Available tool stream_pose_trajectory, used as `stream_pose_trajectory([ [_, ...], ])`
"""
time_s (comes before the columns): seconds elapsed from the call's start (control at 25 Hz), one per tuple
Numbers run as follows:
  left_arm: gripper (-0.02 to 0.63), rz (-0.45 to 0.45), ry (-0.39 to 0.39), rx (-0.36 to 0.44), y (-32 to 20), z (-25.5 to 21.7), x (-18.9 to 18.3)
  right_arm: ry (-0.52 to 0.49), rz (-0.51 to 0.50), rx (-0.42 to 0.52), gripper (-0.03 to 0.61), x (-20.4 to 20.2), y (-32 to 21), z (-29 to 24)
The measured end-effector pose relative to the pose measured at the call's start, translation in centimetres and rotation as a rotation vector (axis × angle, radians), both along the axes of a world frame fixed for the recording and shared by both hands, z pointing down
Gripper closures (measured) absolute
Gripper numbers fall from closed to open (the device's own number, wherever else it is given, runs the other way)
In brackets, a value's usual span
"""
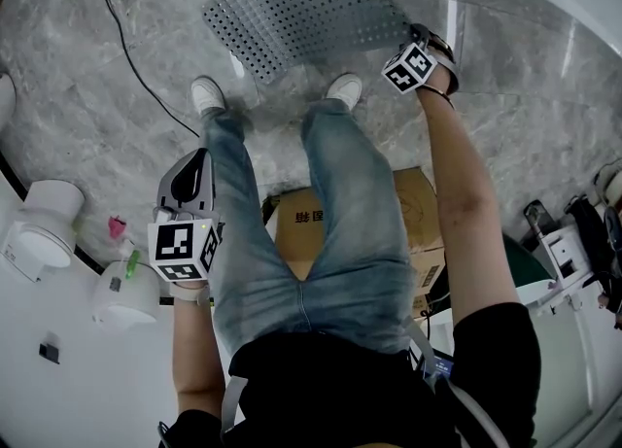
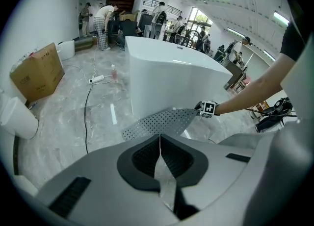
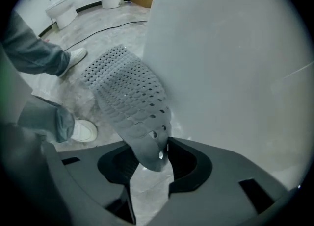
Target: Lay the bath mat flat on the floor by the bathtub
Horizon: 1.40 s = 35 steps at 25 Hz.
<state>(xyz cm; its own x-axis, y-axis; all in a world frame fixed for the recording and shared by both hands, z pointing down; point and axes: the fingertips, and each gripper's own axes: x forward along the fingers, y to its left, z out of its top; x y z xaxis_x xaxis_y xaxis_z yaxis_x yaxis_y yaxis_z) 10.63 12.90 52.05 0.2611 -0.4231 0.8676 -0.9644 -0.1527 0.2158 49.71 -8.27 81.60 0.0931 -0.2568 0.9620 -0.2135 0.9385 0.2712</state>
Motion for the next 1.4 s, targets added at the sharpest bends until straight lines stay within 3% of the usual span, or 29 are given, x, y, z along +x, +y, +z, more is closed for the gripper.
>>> stream_pose_trajectory([
  [0.08,0.592,-0.004,0.001,-0.001,-0.1,0.3,0.3,-0.008,0.039,-0.074,0.382,0.6,2.1,1.3],
  [0.4,0.592,-0.019,0.012,-0.008,0.7,0.8,1.8,-0.024,0.218,-0.222,0.306,1.4,6.6,3.0],
  [0.68,0.592,-0.056,0.03,-0.01,1.8,1.4,1.5,-0.01,0.404,-0.275,0.212,2.8,7.9,3.0],
  [0.92,0.592,-0.109,0.055,0.001,2.1,2.2,0.0,-0.003,0.496,-0.213,0.203,3.4,7.0,0.9],
  [1.2,0.592,-0.145,0.076,-0.002,1.9,5.3,-4.3,0.003,0.503,-0.176,0.201,-1.0,6.5,-0.1],
  [1.4,0.592,-0.179,0.1,-0.008,1.6,7.1,-7.9,-0.083,0.468,-0.197,0.201,-9.0,6.8,-0.1],
])
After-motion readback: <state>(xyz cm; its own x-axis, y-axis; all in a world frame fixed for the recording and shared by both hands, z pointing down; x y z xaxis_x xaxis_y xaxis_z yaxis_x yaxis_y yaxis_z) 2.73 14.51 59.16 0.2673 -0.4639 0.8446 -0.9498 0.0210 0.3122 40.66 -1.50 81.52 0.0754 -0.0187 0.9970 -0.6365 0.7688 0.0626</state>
